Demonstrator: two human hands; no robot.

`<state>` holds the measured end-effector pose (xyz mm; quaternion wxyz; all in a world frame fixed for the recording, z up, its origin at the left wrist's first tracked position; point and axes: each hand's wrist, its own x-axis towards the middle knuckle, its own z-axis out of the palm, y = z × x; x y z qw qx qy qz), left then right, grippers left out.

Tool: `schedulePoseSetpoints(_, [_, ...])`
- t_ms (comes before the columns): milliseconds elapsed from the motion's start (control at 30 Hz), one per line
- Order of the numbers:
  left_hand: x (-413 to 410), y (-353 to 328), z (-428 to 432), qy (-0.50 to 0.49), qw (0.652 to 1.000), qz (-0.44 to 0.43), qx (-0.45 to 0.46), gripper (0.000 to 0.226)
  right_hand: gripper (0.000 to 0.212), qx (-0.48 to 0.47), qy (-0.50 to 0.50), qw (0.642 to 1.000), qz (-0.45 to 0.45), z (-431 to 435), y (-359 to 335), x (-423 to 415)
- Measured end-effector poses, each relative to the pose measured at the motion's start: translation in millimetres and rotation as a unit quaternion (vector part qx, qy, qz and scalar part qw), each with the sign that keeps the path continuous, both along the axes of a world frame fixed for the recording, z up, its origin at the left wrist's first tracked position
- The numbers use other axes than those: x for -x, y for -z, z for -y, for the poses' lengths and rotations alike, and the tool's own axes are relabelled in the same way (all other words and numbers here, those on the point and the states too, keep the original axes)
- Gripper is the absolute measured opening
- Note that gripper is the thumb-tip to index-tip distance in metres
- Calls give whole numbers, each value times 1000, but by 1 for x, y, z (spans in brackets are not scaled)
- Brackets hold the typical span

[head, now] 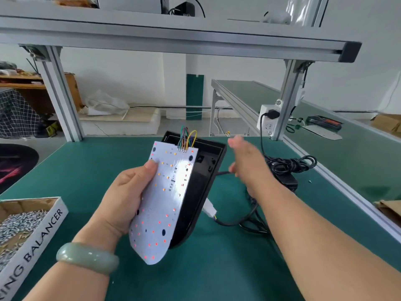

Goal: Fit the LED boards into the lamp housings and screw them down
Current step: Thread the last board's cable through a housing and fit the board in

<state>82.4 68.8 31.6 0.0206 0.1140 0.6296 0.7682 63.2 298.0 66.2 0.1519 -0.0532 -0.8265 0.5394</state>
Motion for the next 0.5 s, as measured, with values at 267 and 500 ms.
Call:
schedulePoseSetpoints(267, [-7,-2,-8,-4,992,-98,77,60,22,-225,-236,945,39,9,-73,-13])
schedulePoseSetpoints(500, [-15,-10,-13,-22,975,-168,141,68,27,-441,-223,865,89,24,-79,-19])
